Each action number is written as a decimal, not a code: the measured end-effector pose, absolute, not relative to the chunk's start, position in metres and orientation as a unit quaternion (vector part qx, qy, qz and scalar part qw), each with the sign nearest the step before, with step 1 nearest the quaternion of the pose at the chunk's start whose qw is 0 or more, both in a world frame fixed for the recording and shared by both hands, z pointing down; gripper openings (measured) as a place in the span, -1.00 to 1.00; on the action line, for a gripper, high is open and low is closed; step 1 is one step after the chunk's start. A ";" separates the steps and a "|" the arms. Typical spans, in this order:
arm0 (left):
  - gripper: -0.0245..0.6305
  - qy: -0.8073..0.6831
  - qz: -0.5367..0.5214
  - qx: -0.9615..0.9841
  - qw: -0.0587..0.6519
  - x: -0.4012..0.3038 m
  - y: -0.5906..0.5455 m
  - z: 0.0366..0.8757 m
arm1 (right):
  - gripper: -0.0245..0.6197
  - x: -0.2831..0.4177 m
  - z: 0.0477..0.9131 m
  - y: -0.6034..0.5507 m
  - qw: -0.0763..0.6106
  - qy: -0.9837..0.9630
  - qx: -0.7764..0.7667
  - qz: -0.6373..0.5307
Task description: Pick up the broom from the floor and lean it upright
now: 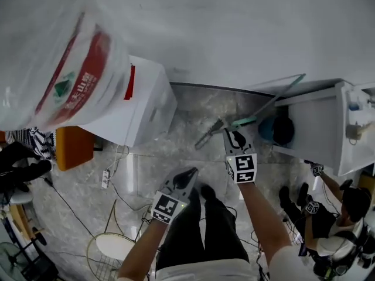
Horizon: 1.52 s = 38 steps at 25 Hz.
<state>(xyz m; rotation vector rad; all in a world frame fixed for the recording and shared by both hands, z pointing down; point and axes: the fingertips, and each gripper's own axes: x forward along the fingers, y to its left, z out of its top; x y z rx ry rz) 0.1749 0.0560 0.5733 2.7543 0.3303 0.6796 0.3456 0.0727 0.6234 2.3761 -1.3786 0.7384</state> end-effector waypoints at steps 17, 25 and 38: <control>-0.90 0.155 0.237 0.950 0.133 0.305 0.044 0.575 | -0.68 0.479 0.669 0.080 0.098 -0.377 0.870 0.302; -0.90 0.134 0.241 0.951 0.142 0.360 0.047 0.592 | -0.67 0.540 0.714 0.090 0.083 -0.352 0.868 0.339; -0.89 0.110 0.225 0.955 0.162 0.430 0.030 0.600 | -0.67 0.628 0.737 0.063 0.089 -0.365 0.862 0.340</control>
